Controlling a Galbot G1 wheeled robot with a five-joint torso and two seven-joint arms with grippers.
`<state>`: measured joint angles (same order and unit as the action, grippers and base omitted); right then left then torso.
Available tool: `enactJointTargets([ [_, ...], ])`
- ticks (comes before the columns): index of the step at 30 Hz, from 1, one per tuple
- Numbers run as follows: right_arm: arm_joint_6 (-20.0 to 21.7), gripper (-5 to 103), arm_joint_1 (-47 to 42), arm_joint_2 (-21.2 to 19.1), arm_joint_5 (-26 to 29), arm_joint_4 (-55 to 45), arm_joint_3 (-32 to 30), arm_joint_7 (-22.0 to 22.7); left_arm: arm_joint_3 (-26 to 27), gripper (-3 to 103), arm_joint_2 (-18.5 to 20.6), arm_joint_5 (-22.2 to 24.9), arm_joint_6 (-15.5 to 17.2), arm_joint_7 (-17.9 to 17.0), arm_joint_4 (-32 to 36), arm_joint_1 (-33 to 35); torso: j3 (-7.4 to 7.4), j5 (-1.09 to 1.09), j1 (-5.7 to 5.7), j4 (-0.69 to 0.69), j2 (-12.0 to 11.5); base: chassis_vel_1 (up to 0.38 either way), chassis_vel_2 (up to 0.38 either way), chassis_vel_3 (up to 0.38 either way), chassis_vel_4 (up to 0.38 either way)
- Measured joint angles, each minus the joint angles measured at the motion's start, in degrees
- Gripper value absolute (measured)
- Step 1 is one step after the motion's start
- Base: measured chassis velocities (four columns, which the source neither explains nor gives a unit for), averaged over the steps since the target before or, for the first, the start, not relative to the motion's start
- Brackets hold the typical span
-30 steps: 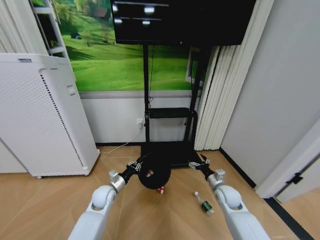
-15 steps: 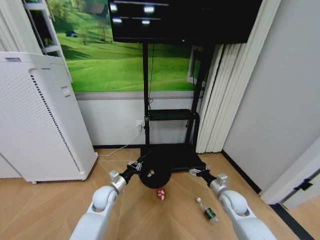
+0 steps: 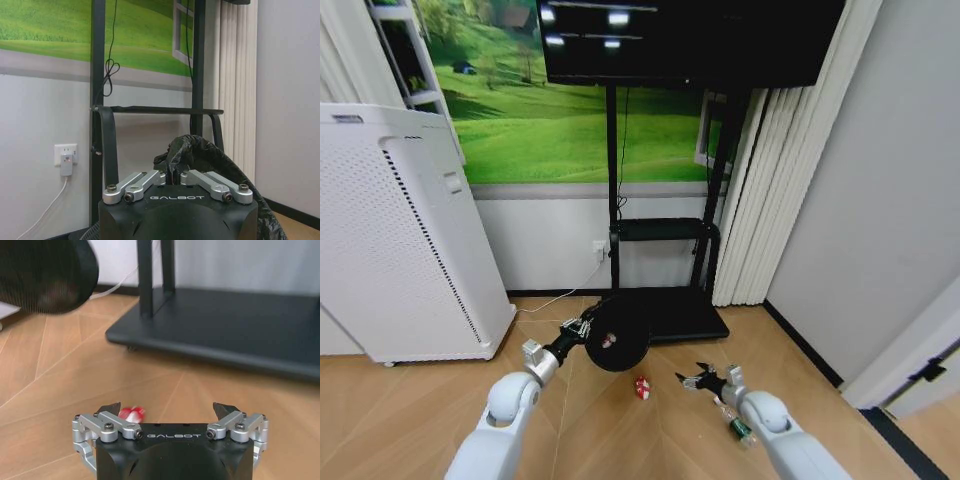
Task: Pick up the trash bin and place the garbage on the floor into it.
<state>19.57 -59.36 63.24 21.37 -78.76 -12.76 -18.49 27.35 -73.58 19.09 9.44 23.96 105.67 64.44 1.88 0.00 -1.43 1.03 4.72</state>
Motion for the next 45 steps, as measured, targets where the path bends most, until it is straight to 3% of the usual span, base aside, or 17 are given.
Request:
enactJointTargets([
  [4,1.25,100,3.1,5.1,0.12,4.83,4.71,2.12,0.42,7,-0.5,-0.27,-0.29,0.28,0.23,0.21,0.0,-0.01,0.0,-0.02,0.0,0.0,0.0,0.0,0.0],
  [9,1.29,100,6.0,7.9,0.16,9.93,8.42,1.63,0.55,7,-1.23,-0.32,-0.35,0.3,1.02,0.35,0.0,0.0,0.0,-0.02,0.0,0.0,0.0,0.0,0.0],
  [11,0.07,100,7.41,7.96,-0.07,12.21,9.95,-2.41,0.54,7,-1.2,-0.28,-0.29,0.31,1.39,0.42,0.0,-0.02,0.0,-0.01,0.0,0.0,0.0,0.0,0.0],
  [12,-3.2,100,8.85,7.73,-1.78,14.93,11.0,-7.91,0.53,7,-1.11,-0.22,-0.23,0.34,1.69,0.48,0.0,0.0,0.0,-0.01,0.0,0.0,0.0,0.0,0.0],
  [13,-3.2,100,8.85,7.73,-1.78,14.93,11.0,-7.91,0.53,7,-1.11,-0.22,-0.23,0.34,1.69,0.48,0.0,0.0,0.0,-0.01,0.0,0.0,0.0,0.0,0.0],
  [16,-7.47,100,11.68,7.03,-6.26,18.91,12.31,-15.16,0.58,7,-1.05,-0.1,-0.18,0.42,2.29,1.07,0.0,-0.02,0.0,0.0,0.0,0.0,0.0,0.0,0.0],
  [20,-9.26,100,13.98,8.25,-8.01,22.19,12.14,-16.61,0.56,7,-1.18,-0.22,-0.17,0.75,2.76,2.04,0.0,-0.01,0.0,0.0,0.0,0.0,0.0,0.0,0.0],
  [28,-10.55,100,18.18,12.59,-12.7,29.61,10.91,-14.62,-0.01,7,-1.28,-0.42,-0.17,0.8,3.19,2.15,0.0,0.0,-0.01,-0.02,0.0,0.0,0.0,0.0,0.0],
  [36,-8.66,100,20.9,17.3,-16.09,36.53,9.23,-7.61,0.29,7,-1.52,-0.72,-0.17,0.66,3.95,3.03,0.0,-0.01,-0.01,-0.02,0.0,0.0,0.0,0.0,0.0],
  [45,-10.41,100,21.93,19.24,-20.11,41.15,7.11,-6.6,0.59,7,-1.61,-0.71,-0.18,0.66,4.25,3.12,0.0,0.0,0.0,-0.01,0.0,0.0,0.0,0.0,0.0],
])
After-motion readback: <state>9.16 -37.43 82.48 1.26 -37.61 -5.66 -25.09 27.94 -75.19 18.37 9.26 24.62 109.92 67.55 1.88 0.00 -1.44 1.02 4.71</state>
